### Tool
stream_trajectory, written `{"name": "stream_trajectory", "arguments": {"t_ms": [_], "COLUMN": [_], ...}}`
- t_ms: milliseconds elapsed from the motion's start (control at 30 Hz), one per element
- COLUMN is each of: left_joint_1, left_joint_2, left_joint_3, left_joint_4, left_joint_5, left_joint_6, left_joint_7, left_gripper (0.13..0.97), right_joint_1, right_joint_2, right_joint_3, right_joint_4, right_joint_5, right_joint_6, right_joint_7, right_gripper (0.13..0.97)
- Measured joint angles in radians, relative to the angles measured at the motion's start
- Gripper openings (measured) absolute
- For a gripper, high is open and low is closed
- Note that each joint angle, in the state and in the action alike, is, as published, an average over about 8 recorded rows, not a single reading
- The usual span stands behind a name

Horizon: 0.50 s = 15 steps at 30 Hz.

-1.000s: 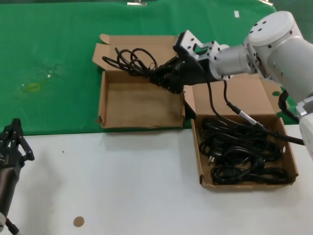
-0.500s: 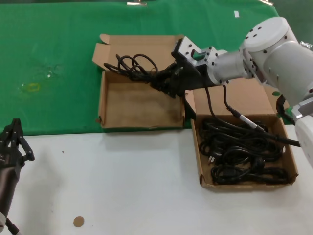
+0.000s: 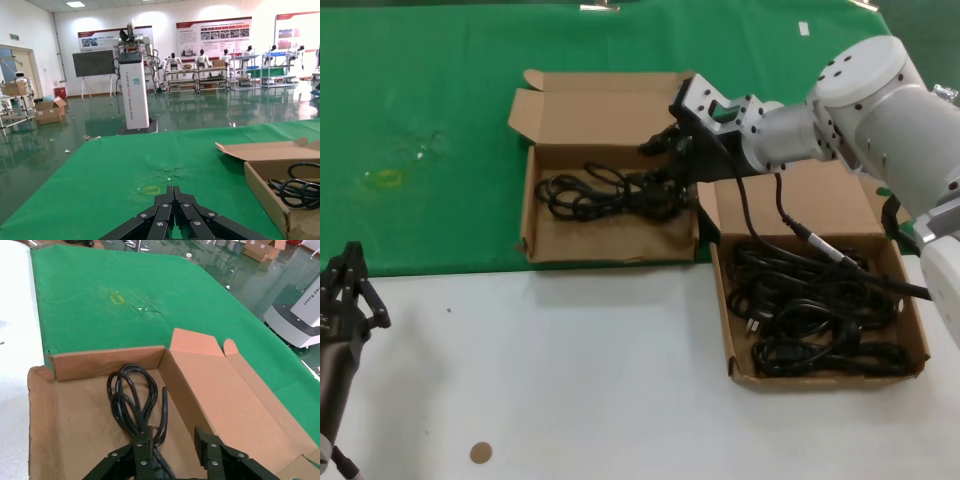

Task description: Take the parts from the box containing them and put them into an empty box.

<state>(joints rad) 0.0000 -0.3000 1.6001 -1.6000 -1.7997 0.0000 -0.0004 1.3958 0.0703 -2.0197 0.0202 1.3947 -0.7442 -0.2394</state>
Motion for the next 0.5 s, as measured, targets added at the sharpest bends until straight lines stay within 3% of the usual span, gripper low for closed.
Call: {"name": "stream_trajectory", "arguments": {"t_ms": [300, 433, 500], "left_joint_1": [0.000, 0.000, 0.000], "left_joint_2": [0.000, 0.000, 0.000], "left_joint_3": [0.000, 0.000, 0.000], "left_joint_4": [0.000, 0.000, 0.000], "left_joint_5": [0.000, 0.000, 0.000], "left_joint_6": [0.000, 0.000, 0.000], "left_joint_7": [0.000, 0.000, 0.000], "left_gripper": [0.152, 0.152, 0.152], "right_joint_1": [0.005, 0.011, 0.013], "right_joint_2": [0.003, 0.009, 0.014], "right_joint_3": [0.007, 0.011, 0.012], "right_joint_4": [0.003, 0.008, 0.015], "right_joint_5": [0.005, 0.008, 0.009], "right_joint_6": [0.005, -0.001, -0.006], "right_joint_7": [-0.004, -0.004, -0.002], "right_gripper": [0.426, 0.426, 0.477]}}
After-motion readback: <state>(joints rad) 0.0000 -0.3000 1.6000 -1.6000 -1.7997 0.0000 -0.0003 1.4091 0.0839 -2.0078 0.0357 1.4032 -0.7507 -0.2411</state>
